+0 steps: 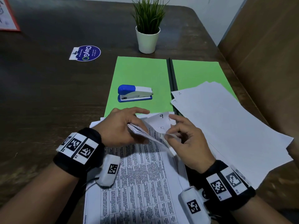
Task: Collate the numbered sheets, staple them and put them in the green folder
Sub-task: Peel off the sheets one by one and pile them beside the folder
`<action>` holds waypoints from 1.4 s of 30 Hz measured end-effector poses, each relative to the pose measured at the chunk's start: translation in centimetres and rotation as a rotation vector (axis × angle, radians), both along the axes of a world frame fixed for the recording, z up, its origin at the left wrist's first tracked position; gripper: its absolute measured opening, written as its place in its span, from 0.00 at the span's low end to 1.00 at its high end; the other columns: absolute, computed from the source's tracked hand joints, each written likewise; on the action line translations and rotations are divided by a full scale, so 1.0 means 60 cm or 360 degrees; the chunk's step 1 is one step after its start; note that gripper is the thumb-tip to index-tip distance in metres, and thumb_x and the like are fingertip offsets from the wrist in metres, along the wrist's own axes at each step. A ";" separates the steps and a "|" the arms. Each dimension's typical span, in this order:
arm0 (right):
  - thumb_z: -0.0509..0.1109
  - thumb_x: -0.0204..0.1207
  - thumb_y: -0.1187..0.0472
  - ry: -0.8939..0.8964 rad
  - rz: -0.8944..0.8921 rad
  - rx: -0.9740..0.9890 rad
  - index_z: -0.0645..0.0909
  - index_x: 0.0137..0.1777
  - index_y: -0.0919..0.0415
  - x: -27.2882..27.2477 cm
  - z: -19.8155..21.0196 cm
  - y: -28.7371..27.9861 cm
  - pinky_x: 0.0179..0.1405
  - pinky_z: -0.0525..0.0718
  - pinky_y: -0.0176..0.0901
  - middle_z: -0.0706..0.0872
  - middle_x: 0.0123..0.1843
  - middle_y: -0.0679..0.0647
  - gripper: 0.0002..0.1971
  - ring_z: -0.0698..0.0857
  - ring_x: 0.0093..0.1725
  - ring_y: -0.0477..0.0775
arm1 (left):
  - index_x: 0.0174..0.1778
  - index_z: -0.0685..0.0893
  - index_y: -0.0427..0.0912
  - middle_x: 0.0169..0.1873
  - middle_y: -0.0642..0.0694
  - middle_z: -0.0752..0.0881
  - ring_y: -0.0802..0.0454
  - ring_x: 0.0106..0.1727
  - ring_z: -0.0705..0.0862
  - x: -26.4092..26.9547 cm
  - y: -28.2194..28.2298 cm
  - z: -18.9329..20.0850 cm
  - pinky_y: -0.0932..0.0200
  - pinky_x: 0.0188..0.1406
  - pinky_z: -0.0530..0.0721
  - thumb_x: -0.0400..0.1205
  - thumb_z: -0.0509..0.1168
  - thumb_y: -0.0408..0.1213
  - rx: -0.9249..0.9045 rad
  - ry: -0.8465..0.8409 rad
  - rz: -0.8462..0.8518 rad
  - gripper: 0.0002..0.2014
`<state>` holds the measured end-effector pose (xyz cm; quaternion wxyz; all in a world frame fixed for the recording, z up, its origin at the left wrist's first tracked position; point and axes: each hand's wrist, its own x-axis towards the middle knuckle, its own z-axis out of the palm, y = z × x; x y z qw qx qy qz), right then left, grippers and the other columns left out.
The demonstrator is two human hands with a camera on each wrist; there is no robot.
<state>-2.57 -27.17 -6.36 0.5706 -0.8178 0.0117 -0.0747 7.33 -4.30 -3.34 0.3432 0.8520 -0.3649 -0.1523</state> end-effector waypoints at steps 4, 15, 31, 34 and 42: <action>0.76 0.74 0.69 0.0024 -0.0026 0.0149 0.82 0.56 0.38 -0.001 0.003 0.003 0.57 0.89 0.49 0.87 0.61 0.38 0.22 0.89 0.57 0.43 | 0.52 0.86 0.74 0.57 0.69 0.86 0.63 0.57 0.80 -0.004 -0.010 0.003 0.45 0.65 0.69 0.68 0.65 0.70 0.0203 -0.0273 -0.0005 0.18; 0.77 0.72 0.51 -0.0019 0.0025 -0.0036 0.91 0.53 0.41 -0.008 -0.004 0.006 0.64 0.85 0.53 0.89 0.59 0.37 0.10 0.86 0.64 0.41 | 0.46 0.93 0.60 0.65 0.58 0.86 0.57 0.61 0.86 0.007 -0.003 -0.005 0.48 0.62 0.83 0.70 0.67 0.64 0.0027 -0.0165 -0.0101 0.17; 0.67 0.81 0.46 -0.0045 0.0207 0.0179 0.90 0.33 0.39 -0.015 0.030 0.020 0.47 0.81 0.35 0.89 0.34 0.35 0.16 0.87 0.38 0.35 | 0.50 0.92 0.63 0.48 0.66 0.92 0.65 0.49 0.90 0.011 -0.003 -0.006 0.53 0.47 0.88 0.73 0.72 0.54 -0.0027 0.0054 -0.0131 0.11; 0.63 0.77 0.33 0.0025 -0.0041 0.0116 0.91 0.51 0.47 -0.006 0.010 0.009 0.56 0.83 0.46 0.91 0.54 0.41 0.22 0.88 0.51 0.36 | 0.50 0.93 0.60 0.45 0.65 0.92 0.61 0.47 0.90 0.014 -0.001 -0.012 0.51 0.46 0.88 0.74 0.69 0.58 0.0011 0.0007 -0.0146 0.14; 0.69 0.66 0.29 0.0437 -0.0131 -0.0431 0.66 0.81 0.40 0.032 -0.042 -0.021 0.73 0.77 0.53 0.81 0.71 0.39 0.42 0.76 0.75 0.44 | 0.48 0.94 0.60 0.45 0.65 0.92 0.61 0.46 0.90 0.015 -0.001 -0.013 0.52 0.46 0.87 0.76 0.73 0.49 0.0013 -0.0019 -0.0168 0.08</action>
